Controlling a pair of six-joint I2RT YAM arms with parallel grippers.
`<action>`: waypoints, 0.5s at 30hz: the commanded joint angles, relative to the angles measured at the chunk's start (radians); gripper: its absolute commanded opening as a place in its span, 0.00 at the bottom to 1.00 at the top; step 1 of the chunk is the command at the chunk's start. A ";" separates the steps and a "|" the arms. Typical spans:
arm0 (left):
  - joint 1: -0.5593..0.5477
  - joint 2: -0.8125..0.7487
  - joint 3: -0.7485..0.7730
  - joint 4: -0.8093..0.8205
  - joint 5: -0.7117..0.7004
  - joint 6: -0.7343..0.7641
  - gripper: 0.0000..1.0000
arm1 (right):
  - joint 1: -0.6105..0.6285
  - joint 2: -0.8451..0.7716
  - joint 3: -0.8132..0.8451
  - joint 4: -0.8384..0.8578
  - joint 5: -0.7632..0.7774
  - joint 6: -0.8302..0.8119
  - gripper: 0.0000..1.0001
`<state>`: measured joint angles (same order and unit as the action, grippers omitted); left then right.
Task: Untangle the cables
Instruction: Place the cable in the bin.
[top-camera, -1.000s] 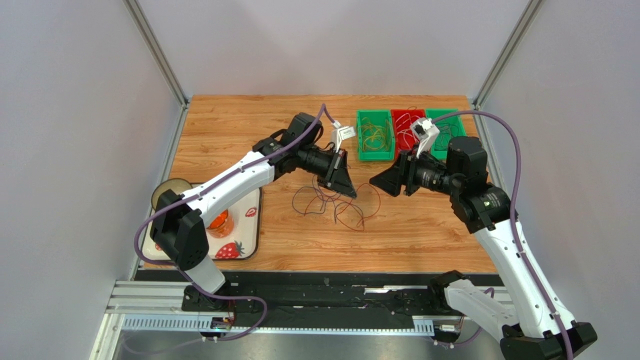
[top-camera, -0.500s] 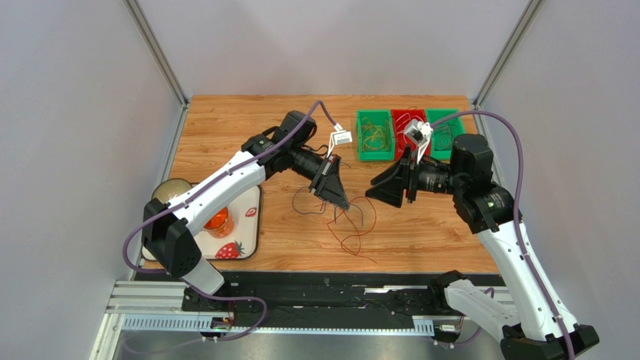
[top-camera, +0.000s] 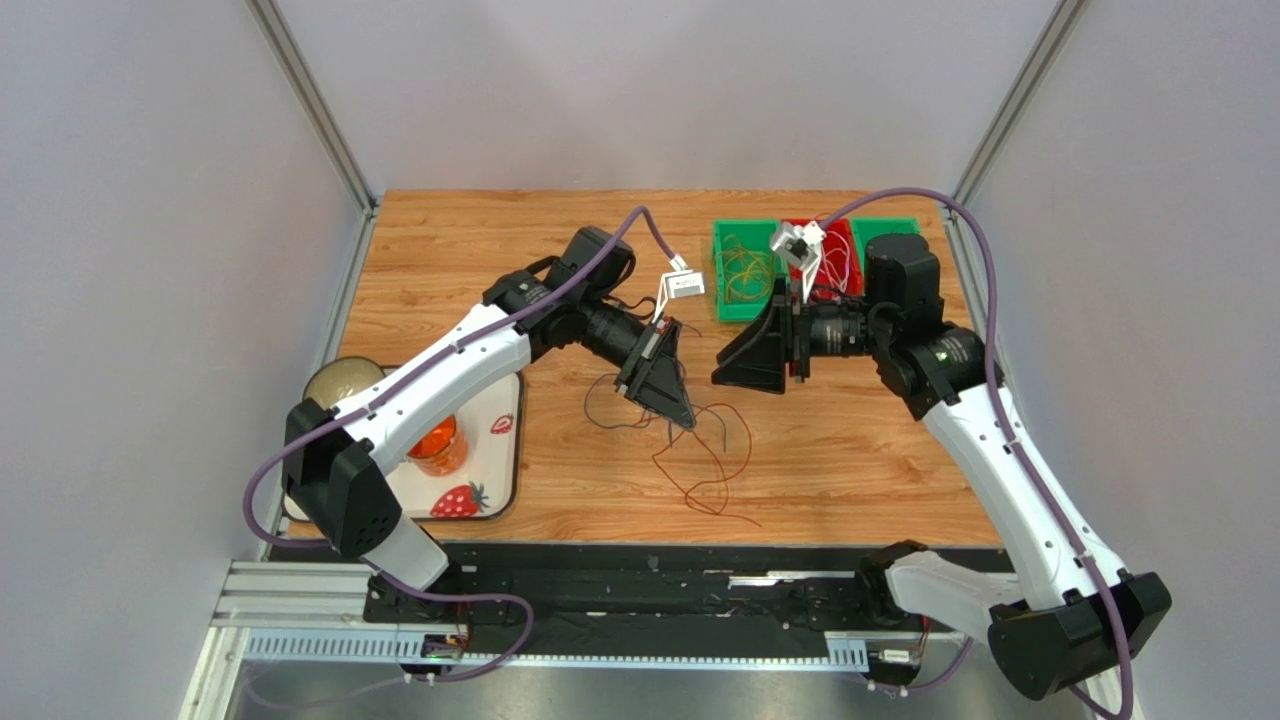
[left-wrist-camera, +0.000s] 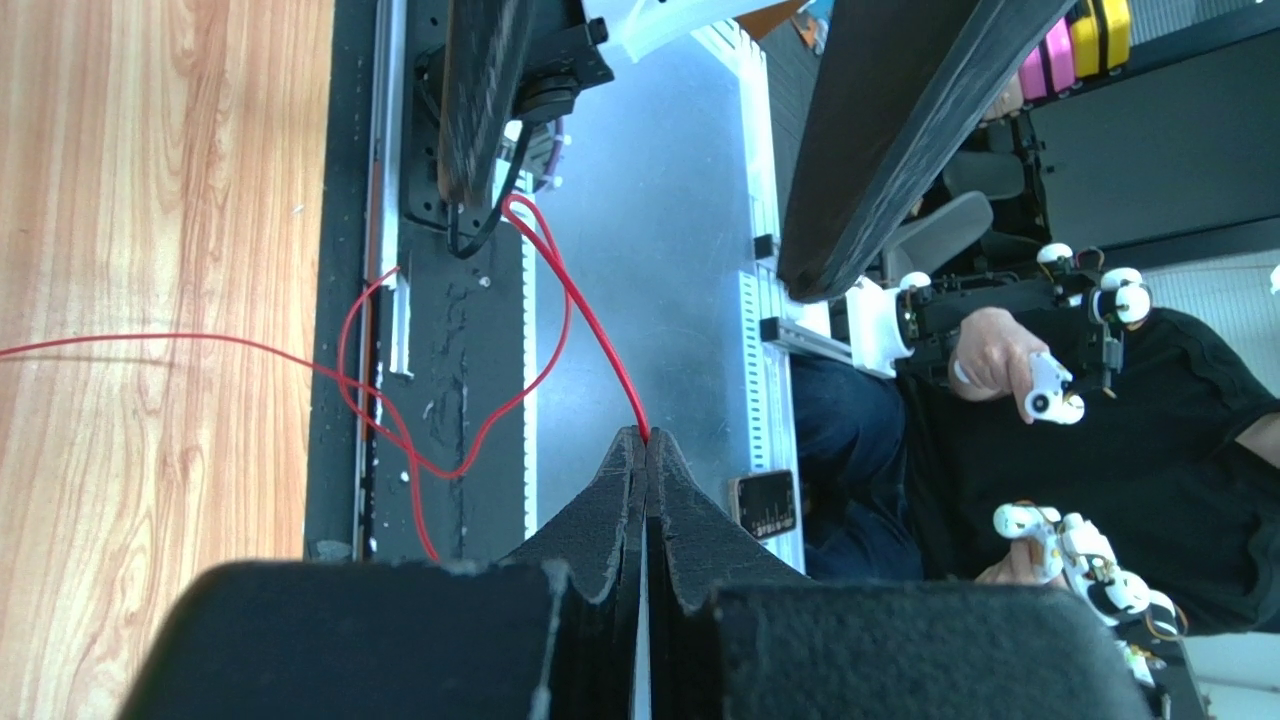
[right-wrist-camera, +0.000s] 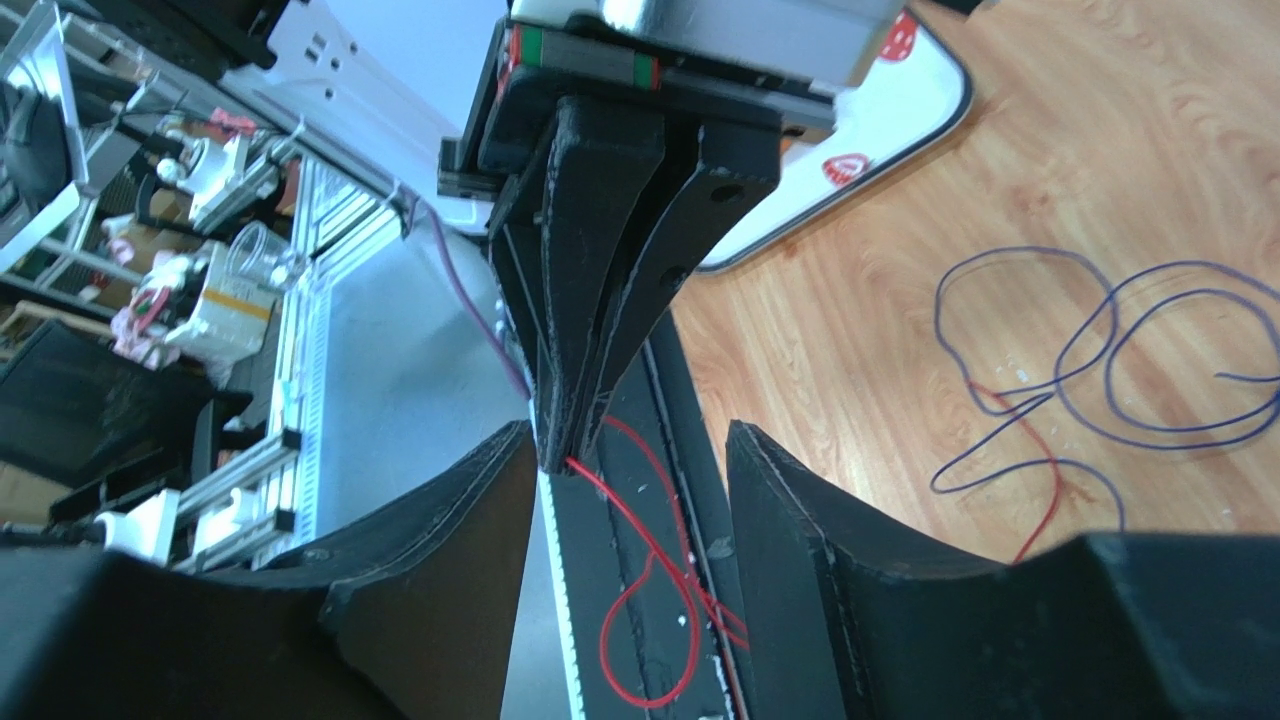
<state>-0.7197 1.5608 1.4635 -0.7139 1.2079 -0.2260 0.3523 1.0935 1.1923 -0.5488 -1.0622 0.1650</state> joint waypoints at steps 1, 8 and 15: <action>-0.003 -0.053 0.031 -0.012 0.042 0.056 0.00 | 0.031 0.014 0.032 -0.043 -0.050 -0.061 0.52; -0.004 -0.062 0.046 -0.058 0.047 0.093 0.00 | 0.066 0.040 0.026 -0.091 -0.058 -0.110 0.48; -0.003 -0.064 0.060 -0.088 0.045 0.112 0.00 | 0.091 0.049 0.012 -0.102 -0.065 -0.124 0.44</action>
<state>-0.7197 1.5425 1.4754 -0.7879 1.2221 -0.1646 0.4252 1.1450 1.1923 -0.6445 -1.1000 0.0738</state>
